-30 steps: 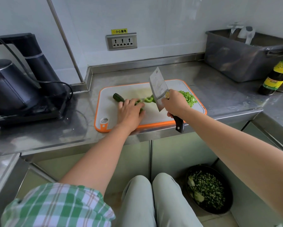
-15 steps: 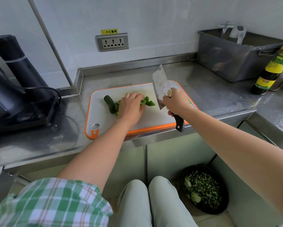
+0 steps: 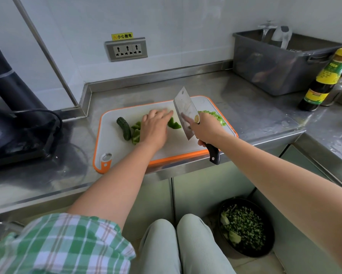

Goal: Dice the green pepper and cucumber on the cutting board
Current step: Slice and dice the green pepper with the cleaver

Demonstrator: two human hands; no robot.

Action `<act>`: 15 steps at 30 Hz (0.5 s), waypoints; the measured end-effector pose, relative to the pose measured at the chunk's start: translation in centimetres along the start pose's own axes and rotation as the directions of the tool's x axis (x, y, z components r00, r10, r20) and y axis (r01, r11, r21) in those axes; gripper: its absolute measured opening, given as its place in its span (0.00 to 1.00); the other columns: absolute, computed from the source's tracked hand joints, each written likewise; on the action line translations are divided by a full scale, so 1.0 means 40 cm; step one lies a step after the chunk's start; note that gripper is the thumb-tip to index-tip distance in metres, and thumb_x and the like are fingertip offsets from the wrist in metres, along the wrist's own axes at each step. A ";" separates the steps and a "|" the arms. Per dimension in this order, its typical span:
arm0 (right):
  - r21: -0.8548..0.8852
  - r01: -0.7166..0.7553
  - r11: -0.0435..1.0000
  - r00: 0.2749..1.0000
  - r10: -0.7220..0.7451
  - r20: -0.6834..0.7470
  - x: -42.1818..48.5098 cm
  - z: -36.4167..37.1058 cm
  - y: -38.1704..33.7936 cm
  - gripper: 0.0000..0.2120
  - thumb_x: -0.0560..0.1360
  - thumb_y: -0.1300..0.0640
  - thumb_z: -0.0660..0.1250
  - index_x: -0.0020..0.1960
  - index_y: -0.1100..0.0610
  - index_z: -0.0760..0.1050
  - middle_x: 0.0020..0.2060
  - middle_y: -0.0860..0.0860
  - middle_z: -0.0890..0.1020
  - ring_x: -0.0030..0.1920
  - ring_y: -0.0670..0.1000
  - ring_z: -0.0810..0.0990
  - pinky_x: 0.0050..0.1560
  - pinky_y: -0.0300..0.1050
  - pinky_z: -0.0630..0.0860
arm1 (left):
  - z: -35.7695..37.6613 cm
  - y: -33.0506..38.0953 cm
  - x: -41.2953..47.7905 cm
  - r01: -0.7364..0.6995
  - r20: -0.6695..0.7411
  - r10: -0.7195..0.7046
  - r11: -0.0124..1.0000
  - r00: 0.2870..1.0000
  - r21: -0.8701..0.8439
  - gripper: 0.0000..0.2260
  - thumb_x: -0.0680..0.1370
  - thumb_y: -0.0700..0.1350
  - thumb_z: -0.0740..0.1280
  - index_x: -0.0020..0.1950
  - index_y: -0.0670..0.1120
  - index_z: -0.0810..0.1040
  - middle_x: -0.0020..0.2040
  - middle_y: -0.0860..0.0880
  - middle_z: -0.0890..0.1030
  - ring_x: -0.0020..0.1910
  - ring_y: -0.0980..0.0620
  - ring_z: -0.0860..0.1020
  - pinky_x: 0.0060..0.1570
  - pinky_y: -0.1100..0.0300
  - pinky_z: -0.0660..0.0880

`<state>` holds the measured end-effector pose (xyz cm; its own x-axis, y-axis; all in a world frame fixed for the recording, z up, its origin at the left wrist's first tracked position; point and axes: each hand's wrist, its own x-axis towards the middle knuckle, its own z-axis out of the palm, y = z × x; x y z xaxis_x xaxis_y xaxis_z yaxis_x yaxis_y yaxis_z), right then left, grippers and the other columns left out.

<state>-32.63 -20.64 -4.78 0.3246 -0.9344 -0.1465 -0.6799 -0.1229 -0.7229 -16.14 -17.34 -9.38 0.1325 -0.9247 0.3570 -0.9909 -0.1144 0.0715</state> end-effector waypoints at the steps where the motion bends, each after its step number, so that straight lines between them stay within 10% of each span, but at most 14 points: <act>1: -0.018 0.002 1.000 1.000 -0.002 0.008 -0.004 -0.001 -0.001 0.06 0.81 0.56 0.57 0.52 0.60 0.67 0.34 0.57 0.75 0.19 0.50 0.74 0.18 0.38 0.68 | 0.002 0.011 0.008 -0.011 0.030 0.011 1.000 0.999 0.003 0.26 0.78 0.35 0.60 0.74 0.52 0.66 0.71 0.50 0.71 0.68 0.45 0.64 0.61 0.52 0.61; 7: -0.087 0.059 0.994 0.997 -0.054 0.058 -0.026 -0.019 -0.004 0.15 0.78 0.64 0.53 0.60 0.58 0.73 0.37 0.54 0.78 0.22 0.52 0.75 0.17 0.35 0.66 | -0.003 0.008 0.020 0.159 0.009 -0.159 0.980 0.987 -0.117 0.12 0.77 0.46 0.67 0.61 0.52 0.78 0.57 0.49 0.81 0.59 0.43 0.69 0.54 0.53 0.63; 15: -0.352 0.170 0.920 0.983 -0.131 0.132 -0.069 -0.041 -0.078 0.06 0.77 0.66 0.52 0.44 0.60 0.66 0.32 0.57 0.73 0.23 0.53 0.74 0.20 0.40 0.67 | -0.014 0.004 -0.006 0.222 -0.029 -0.236 0.941 0.971 -0.256 0.08 0.75 0.47 0.69 0.54 0.53 0.83 0.49 0.50 0.84 0.55 0.43 0.72 0.50 0.55 0.63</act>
<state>-32.50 -18.25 -1.01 0.4948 -0.8580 -0.1382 -0.8020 -0.3896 -0.4528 -16.33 -16.94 -8.94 0.3636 -0.8607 0.3564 -0.8965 -0.2195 0.3848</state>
